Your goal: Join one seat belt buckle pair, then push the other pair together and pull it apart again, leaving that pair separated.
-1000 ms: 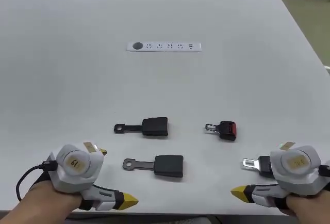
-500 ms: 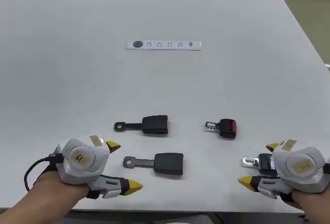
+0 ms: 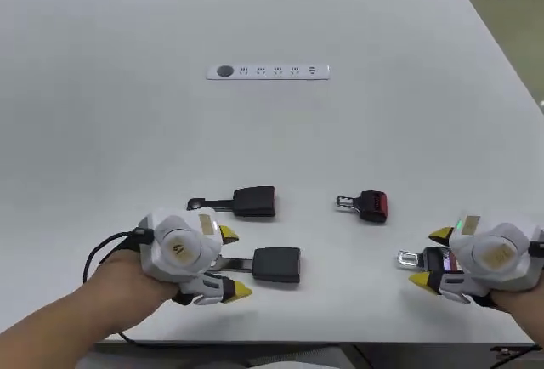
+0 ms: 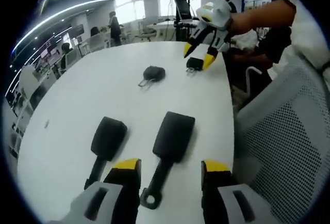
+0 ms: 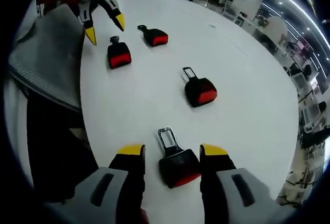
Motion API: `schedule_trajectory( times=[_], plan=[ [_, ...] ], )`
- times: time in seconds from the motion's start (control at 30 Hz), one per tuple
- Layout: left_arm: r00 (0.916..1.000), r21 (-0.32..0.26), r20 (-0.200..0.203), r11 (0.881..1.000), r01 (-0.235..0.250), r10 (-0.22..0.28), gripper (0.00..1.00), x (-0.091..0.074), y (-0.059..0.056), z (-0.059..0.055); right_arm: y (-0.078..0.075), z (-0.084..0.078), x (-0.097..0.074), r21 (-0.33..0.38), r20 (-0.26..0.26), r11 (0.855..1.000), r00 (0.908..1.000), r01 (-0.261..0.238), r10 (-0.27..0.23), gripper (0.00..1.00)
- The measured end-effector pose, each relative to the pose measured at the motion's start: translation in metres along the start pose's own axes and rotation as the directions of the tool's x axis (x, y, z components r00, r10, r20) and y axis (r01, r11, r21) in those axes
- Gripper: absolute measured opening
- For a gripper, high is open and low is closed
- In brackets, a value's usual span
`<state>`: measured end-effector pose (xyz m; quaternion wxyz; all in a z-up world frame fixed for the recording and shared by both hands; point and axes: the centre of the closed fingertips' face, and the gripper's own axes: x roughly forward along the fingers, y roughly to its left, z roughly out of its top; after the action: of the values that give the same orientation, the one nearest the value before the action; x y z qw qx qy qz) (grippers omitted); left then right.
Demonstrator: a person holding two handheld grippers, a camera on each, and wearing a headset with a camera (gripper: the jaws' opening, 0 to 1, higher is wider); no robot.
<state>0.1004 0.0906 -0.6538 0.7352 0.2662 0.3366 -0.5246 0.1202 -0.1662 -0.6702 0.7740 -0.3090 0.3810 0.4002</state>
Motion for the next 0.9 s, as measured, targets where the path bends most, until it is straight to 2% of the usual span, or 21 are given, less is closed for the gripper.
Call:
schedule_trajectory(
  times=[0.1, 0.13, 0.27, 0.33, 0.47, 0.57, 0.63, 0.67, 0.7, 0.73, 0.77, 0.83, 0.87, 0.9],
  plan=[
    [0.9994, 0.026, -0.026, 0.999, 0.023, -0.022, 0.43, 0.005, -0.002, 0.003, -0.001, -0.008, -0.002, -0.047, -0.027, 0.998, 0.9989, -0.040, 0.038, 0.39],
    [0.9991, 0.034, -0.034, 0.999, 0.028, -0.027, 0.43, 0.007, -0.002, 0.003, -0.006, -0.011, -0.003, -0.063, -0.035, 0.998, 0.9990, -0.030, 0.028, 0.39],
    [0.9958, 0.084, -0.073, 0.995, 0.061, -0.055, 0.41, 0.014, -0.007, 0.006, -0.013, -0.023, -0.003, -0.090, -0.062, 0.994, 0.9963, -0.065, 0.059, 0.38],
    [0.9937, 0.110, -0.092, 0.991, 0.073, -0.063, 0.38, 0.020, -0.007, 0.006, -0.014, -0.026, -0.002, -0.100, -0.071, 0.991, 0.9944, -0.086, 0.079, 0.37],
    [0.9893, 0.155, -0.124, 0.983, 0.096, -0.077, 0.38, 0.029, -0.007, 0.009, -0.011, -0.028, 0.003, -0.135, -0.102, 0.981, 0.9870, -0.137, 0.124, 0.33],
    [0.9868, 0.178, -0.141, 0.978, 0.105, -0.080, 0.35, 0.038, -0.003, 0.007, -0.014, -0.028, 0.006, -0.162, -0.112, 0.975, 0.9846, -0.151, 0.134, 0.33],
    [0.9821, 0.219, -0.173, 0.969, 0.112, -0.074, 0.33, 0.042, -0.001, 0.002, -0.016, -0.029, 0.006, -0.242, -0.150, 0.958, 0.9813, -0.155, 0.121, 0.32],
    [0.9817, 0.230, -0.176, 0.967, 0.113, -0.073, 0.33, 0.045, -0.002, 0.001, -0.017, -0.033, 0.010, -0.246, -0.154, 0.957, 0.9814, -0.151, 0.115, 0.32],
    [0.9782, 0.267, -0.198, 0.957, 0.116, -0.064, 0.33, 0.046, -0.001, -0.002, -0.017, -0.031, 0.011, -0.226, -0.142, 0.961, 0.9817, -0.156, 0.126, 0.32],
    [0.9823, 0.270, -0.169, 0.955, 0.125, -0.081, 0.33, 0.048, -0.002, 0.003, -0.017, -0.032, 0.011, -0.223, -0.150, 0.961, 0.9801, -0.162, 0.131, 0.32],
    [0.9803, 0.243, -0.181, 0.962, 0.122, -0.079, 0.33, 0.044, -0.001, 0.000, -0.016, -0.032, 0.011, -0.230, -0.154, 0.958, 0.9787, -0.170, 0.137, 0.32],
    [0.9804, 0.241, -0.178, 0.962, 0.126, -0.084, 0.32, 0.042, -0.001, 0.000, -0.016, -0.030, 0.011, -0.222, -0.157, 0.959, 0.9768, -0.178, 0.145, 0.31],
    [0.9812, 0.211, -0.173, 0.970, 0.122, -0.086, 0.31, 0.042, -0.001, -0.001, -0.016, -0.029, 0.011, -0.218, -0.155, 0.958, 0.9760, -0.185, 0.153, 0.31],
    [0.9812, 0.217, -0.172, 0.968, 0.123, -0.086, 0.31, 0.042, -0.001, 0.000, -0.015, -0.028, 0.012, -0.215, -0.155, 0.958, 0.9754, -0.188, 0.157, 0.31]
  ],
)
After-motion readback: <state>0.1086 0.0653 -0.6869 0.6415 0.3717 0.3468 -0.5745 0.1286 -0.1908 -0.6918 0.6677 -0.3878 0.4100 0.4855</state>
